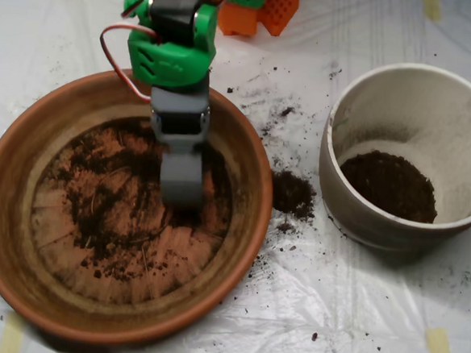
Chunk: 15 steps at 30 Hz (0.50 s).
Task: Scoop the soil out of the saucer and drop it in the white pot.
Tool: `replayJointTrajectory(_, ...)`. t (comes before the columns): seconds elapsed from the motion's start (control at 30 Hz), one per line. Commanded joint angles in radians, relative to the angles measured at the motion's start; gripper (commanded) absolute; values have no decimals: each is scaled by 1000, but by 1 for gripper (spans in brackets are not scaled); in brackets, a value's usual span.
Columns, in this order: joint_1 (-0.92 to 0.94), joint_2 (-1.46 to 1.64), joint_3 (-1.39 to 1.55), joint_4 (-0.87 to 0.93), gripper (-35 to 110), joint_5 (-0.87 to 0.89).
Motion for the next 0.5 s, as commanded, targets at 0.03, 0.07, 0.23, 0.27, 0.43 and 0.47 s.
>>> replayJointTrajectory(0.03, -25, -67, -115, 29, 33, -118)
replayJointTrajectory(0.07, -34, -72, -118, 26, 33, -152)
replayJointTrajectory(0.23, -41, -35, -84, -6, 29, -316)
replayJointTrajectory(0.27, -37, -34, -86, -5, 28, -337)
replayJointTrajectory(0.43, 2, -34, -44, -17, 25, -506)
replayJointTrajectory(0.47, 12, -25, -28, -28, 25, -532)
